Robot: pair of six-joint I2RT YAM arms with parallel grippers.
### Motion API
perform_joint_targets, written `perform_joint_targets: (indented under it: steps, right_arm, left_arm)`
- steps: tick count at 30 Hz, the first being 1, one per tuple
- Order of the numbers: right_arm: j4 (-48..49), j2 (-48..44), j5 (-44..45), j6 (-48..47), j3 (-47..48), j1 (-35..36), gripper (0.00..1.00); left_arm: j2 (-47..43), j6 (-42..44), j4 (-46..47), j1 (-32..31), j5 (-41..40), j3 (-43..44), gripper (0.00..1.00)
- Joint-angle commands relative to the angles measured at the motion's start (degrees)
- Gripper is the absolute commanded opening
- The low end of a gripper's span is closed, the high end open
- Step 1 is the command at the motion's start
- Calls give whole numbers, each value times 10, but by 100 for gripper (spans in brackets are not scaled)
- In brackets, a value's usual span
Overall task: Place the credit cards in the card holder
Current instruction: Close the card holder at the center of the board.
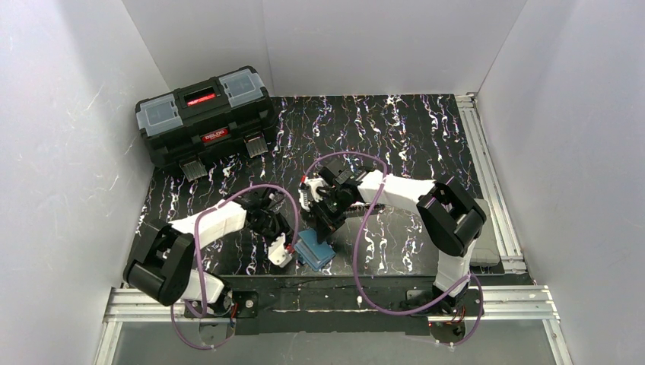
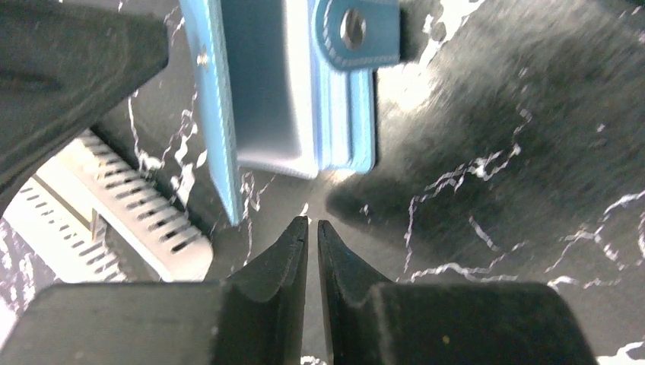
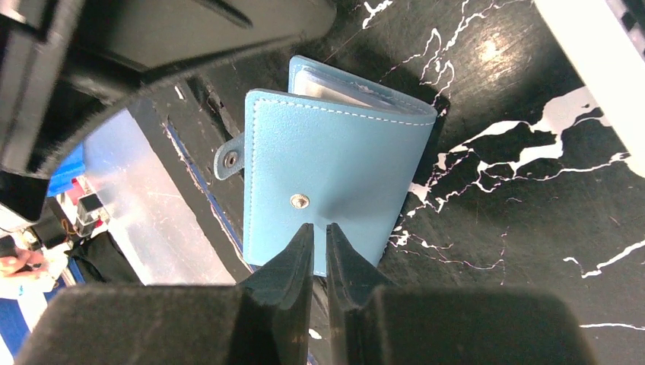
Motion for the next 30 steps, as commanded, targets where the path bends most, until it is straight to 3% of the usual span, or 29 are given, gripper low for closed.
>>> perform_joint_targets:
  steps: [1, 4, 8, 17, 23, 30]
  right_arm:
    - [2, -22, -14, -1, -13, 1, 18]
    - [-5, -16, -23, -3, -6, 4, 17]
    - [-12, -1, -27, -7, 0, 11, 15]
    - [-8, 21, -29, -2, 8, 23, 10]
    - [-10, 16, -22, 6, 3, 22, 10]
    - [-10, 23, -30, 8, 5, 21, 12]
  left_arm:
    - [-38, 26, 32, 22, -21, 12, 9]
    - [-53, -59, 82, 28, -14, 31, 9]
    - [-77, -93, 82, 28, 53, 56, 10]
    - [-79, 52, -45, -6, 122, 37, 15]
    - [-48, 133, -110, -14, 112, 23, 16]
    - [6, 187, -105, -15, 79, -4, 18]
